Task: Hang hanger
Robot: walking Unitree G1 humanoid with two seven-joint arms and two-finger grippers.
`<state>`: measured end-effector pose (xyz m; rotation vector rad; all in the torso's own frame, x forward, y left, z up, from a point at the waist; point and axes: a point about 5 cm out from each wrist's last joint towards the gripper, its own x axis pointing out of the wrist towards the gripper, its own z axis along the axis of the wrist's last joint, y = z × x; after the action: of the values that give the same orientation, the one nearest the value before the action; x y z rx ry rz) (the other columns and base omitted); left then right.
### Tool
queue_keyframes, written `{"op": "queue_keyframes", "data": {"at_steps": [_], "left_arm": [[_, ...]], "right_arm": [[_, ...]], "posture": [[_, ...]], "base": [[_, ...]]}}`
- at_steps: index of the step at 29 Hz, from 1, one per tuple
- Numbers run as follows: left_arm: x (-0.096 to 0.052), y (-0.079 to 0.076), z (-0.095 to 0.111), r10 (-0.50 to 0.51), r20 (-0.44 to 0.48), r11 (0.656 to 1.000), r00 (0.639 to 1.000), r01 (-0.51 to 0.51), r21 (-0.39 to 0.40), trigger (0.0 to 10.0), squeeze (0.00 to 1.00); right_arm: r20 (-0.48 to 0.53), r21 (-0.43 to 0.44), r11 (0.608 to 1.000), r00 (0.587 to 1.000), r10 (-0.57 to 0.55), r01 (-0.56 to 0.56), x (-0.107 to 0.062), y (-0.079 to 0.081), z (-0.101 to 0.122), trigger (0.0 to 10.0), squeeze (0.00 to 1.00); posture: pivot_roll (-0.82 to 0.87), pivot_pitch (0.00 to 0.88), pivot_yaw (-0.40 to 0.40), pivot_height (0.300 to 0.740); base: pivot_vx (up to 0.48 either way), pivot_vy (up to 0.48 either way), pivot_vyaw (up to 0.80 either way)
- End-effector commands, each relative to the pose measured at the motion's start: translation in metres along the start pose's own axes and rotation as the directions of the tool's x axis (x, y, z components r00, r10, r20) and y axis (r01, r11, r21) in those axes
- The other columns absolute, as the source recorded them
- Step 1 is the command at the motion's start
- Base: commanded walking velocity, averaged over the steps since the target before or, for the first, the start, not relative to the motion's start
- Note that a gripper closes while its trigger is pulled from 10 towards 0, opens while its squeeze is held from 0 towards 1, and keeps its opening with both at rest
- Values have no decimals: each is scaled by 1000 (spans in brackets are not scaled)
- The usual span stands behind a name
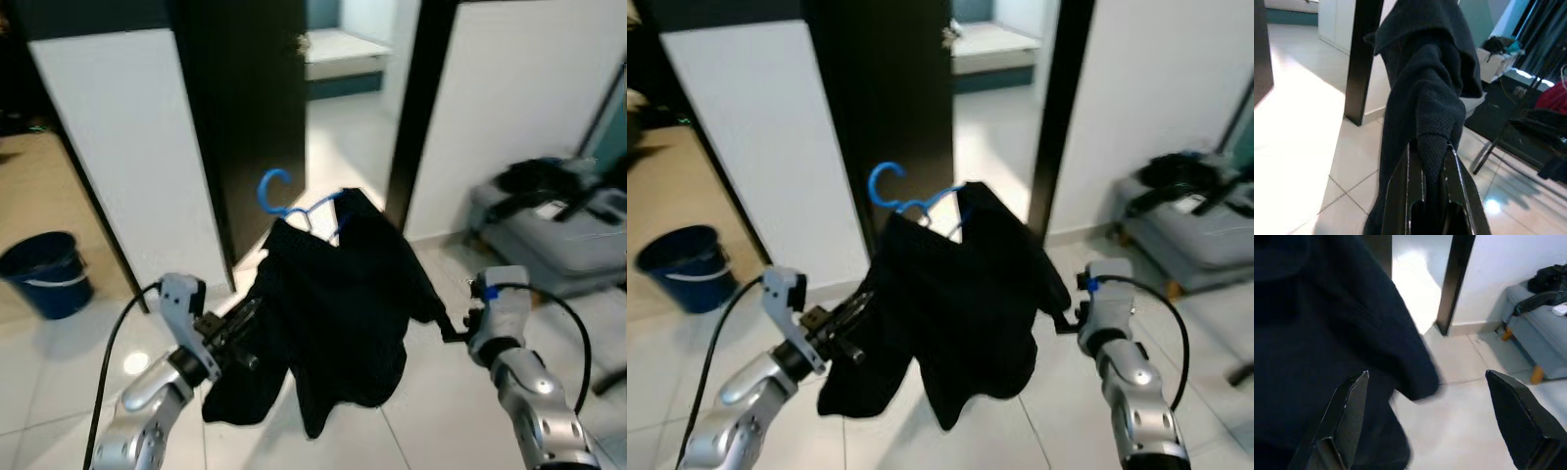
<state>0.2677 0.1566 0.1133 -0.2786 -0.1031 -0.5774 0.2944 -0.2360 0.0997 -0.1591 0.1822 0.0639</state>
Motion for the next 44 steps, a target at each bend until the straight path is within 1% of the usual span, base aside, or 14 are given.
{"op": "queue_keyframes", "data": {"at_steps": [1, 5, 11, 14, 15, 17, 19, 22, 23, 28, 31, 36, 38, 44], "left_arm": [[3, 0, 8, 5, 51, 999, 999, -7, 38, 10000, 0], [2, -2, 9, 24, 69, 997, 997, -29, 69, 10000, 0], [0, -4, 11, 27, 75, 995, 997, -34, 91, 10000, 0], [2, -8, 15, -45, 30, 981, 999, 38, 188, 10000, 0], [2, -8, 15, -45, 30, 981, 999, 38, 188, 10000, 0], [6, -11, 24, -115, 15, 964, 993, 107, 242, 10000, 0], [8, -14, 29, -148, 10, 956, 989, 140, 259, 10000, 0], [13, -22, 44, -256, -20, 913, 966, 249, 323, 10000, 0], [13, -22, 44, -256, -20, 913, 966, 249, 323, 10000, 0], [17, -28, 60, -324, -62, 850, 944, 319, 419, 10000, 0], [19, -29, 65, -331, -64, 836, 942, 324, 444, 10000, 0], [23, -36, 72, -346, -29, 833, 938, 321, 451, 10000, 0], [25, -41, 73, -356, -21, 832, 934, 327, 448, 10000, 0], [27, -46, 74, -363, -6, 836, 932, 329, 439, 10000, 0]], "right_arm": [[-14, -25, 1000, 1000, 10, -10, 2, -1, 1, 10000, 0], [-26, -35, 998, 998, 49, -50, 9, 1, 3, 10000, 0], [-8, 12, 999, 999, 48, -48, 12, -2, 7, 10000, 0], [49, 138, 990, 999, 14, -21, 12, -6, 14, 10000, 0], [49, 138, 990, 999, 14, -21, 12, -6, 14, 10000, 0], [107, 264, 963, 994, 18, -46, 10, -5, 21, 10000, 0], [137, 313, 947, 990, 26, -68, 9, -3, 25, 10000, 0], [241, 396, 905, 969, 58, -153, 9, 1, 42, 10000, 0], [241, 396, 905, 969, 58, -153, 9, 1, 42, 10000, 0], [360, 393, 876, 923, 133, -280, 10, 6, 72, 10000, 0], [411, 391, 858, 897, 161, -333, 11, 7, 88, 10000, 0], [422, 430, 832, 893, 158, -350, 12, 8, 101, 10000, 0], [427, 457, 799, 885, 188, -390, 11, 13, 103, 10000, 0], [374, 452, 790, 892, 253, -414, 9, 22, 95, 10000, 0]], "posture": [[-84, 0, -59, 740], [-59, 0, -109, 740], [-55, 0, -87, 740], [-66, 0, -60, 740], [-66, 0, -60, 740], [-80, 0, -42, 740], [-80, 0, -42, 740], [-88, 0, -14, 740], [-88, 0, -14, 740], [-92, 0, 6, 740], [-93, 0, 17, 740], [-94, 0, 24, 740], [-93, 0, 25, 740], [-90, 0, 24, 740]], "base": [[0, 0, -769], [0, 0, -769], [0, 0, -771], [0, 0, -769], [0, 0, -769], [0, 0, -769], [0, 0, -769], [0, 0, -513], [0, 0, 0], [0, 0, 0], [0, 0, 0], [0, 0, 0], [0, 0, 0], [0, 0, 0]]}}
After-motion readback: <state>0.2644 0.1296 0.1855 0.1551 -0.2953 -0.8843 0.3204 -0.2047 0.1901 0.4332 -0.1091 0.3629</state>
